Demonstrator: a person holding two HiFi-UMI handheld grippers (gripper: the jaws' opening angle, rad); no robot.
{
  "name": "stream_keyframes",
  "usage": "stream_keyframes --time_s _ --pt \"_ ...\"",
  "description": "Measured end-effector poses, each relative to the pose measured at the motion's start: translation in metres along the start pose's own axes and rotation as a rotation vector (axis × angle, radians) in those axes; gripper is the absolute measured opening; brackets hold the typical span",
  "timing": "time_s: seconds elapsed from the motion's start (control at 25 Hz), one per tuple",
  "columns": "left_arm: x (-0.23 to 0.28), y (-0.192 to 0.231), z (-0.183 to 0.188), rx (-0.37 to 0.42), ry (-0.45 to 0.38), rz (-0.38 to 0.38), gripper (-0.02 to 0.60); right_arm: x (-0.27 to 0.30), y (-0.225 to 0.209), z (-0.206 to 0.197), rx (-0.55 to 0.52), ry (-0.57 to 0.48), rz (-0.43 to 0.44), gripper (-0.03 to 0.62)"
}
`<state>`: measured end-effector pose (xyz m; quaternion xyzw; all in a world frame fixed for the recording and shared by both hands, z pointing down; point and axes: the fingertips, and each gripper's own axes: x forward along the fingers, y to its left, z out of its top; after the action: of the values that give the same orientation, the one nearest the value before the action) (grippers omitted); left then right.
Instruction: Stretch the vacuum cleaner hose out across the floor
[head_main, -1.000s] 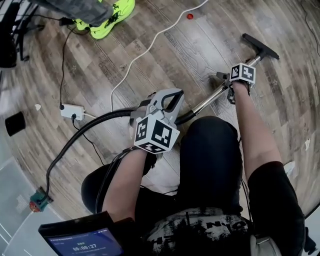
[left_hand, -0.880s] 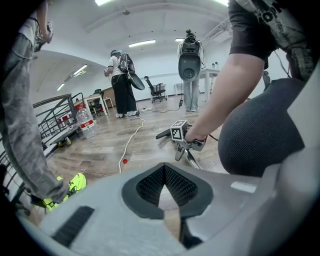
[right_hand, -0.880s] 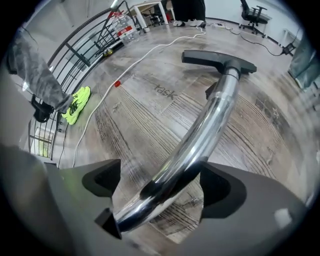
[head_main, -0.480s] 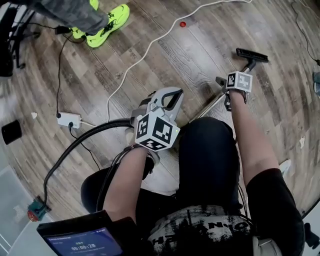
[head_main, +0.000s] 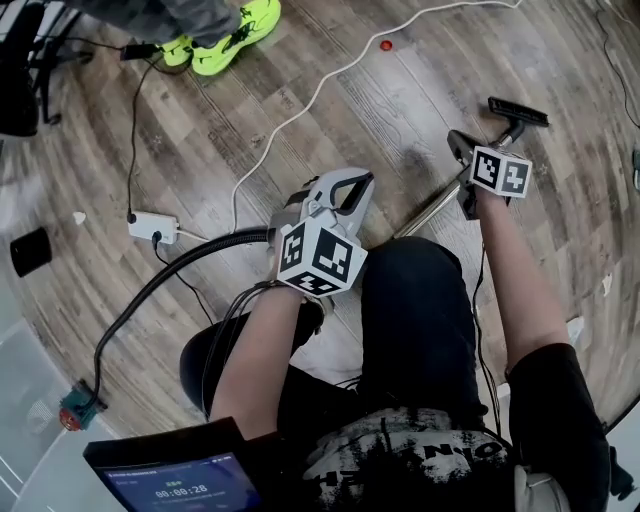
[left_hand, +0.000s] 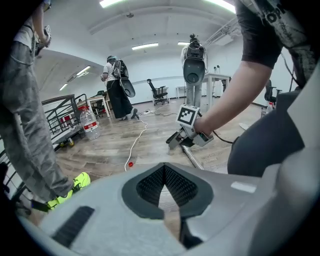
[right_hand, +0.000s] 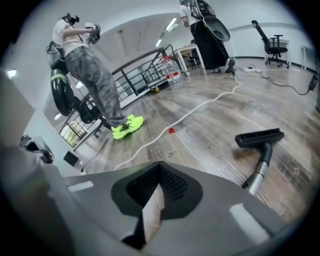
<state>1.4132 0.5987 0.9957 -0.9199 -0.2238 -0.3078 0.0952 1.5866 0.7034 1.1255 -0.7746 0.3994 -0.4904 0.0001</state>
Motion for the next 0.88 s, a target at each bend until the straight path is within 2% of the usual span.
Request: stream_keyframes --time_s 0.08,0.24,0.4,0.56,0.76,0.88 --pt "-0.021 0.01 0.01 -0.01 -0.003 0.002 0.002 -0.019 0.035 0.026 -0.02 -0.061 0.072 0.006" --pt "-0.07 0.029 0.034 -0.032 -0.014 0.003 0.002 -0.071 0.124 0.073 -0.05 -0.188 0.277 0.006" --pt "-0.159 0.063 0.102 -0.128 -0.113 0.019 0.002 -0.169 0.235 0.149 -0.117 -0.322 0.446 0.006" --pt "-0.273 0.098 0.183 -0.209 -0.224 0.028 0.002 -0.267 0.341 0.221 -0.149 -0.371 0.535 0.006" --pt "-0.404 0.138 0.279 -0.182 -0.312 0.058 0.002 -0.369 0.474 0.295 -0.339 -0.386 0.636 0.006" --pt "-0.469 0.153 0.324 -0.196 -0.355 0.067 0.002 -0.422 0.54 0.33 -0.449 -0.407 0.655 0.006"
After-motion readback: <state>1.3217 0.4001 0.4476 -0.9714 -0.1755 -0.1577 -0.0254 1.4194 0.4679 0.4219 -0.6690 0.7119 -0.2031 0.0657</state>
